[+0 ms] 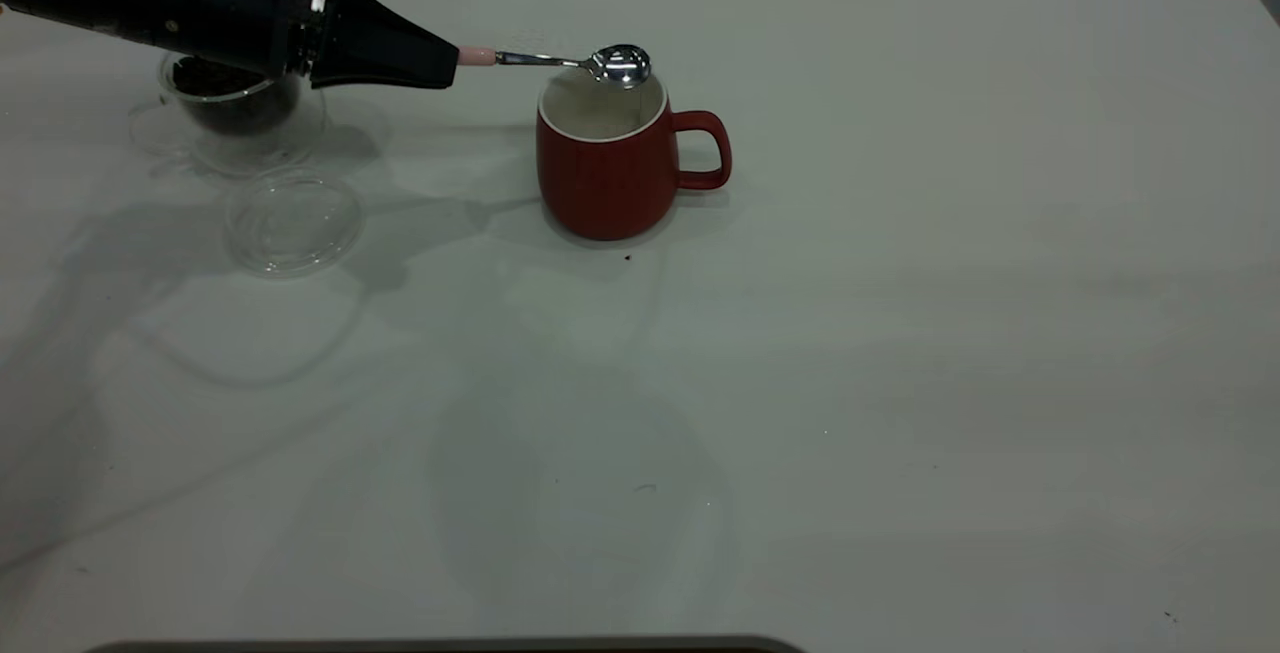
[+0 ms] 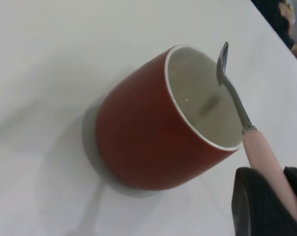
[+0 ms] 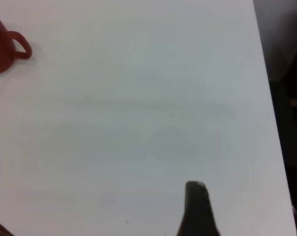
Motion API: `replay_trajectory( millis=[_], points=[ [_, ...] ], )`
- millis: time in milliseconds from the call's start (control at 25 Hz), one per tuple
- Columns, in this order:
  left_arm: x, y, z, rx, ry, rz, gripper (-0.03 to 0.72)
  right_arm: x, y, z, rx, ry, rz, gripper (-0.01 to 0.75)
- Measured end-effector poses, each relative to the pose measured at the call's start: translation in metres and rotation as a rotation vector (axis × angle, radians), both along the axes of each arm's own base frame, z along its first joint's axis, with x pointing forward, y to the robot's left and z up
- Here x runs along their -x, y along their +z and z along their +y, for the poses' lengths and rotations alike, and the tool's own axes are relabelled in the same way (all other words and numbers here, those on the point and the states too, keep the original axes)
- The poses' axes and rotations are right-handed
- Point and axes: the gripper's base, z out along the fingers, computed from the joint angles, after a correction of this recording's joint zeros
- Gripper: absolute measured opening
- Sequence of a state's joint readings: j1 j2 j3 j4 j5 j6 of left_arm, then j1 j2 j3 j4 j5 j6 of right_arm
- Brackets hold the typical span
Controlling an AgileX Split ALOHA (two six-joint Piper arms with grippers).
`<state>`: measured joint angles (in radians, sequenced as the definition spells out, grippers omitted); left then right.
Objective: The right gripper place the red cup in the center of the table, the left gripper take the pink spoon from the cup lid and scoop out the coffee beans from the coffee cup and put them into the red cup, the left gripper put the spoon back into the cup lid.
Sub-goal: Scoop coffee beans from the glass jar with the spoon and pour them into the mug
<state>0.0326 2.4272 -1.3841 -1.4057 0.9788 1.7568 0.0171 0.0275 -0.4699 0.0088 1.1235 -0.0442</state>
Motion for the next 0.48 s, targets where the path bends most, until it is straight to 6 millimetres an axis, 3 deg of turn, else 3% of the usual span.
replay_trajectory(
  millis=[280,480],
  points=[
    [-0.001,0.005,0.001,0.046,0.035,0.052,0.121,0.000,0.000,0.000,-0.001,0.000,0.000,0.579],
    [0.000,0.036,0.026,0.074,0.090,0.185,0.121,0.000,0.000,0.000,-0.001,0.000,0.000,0.579]
  ],
)
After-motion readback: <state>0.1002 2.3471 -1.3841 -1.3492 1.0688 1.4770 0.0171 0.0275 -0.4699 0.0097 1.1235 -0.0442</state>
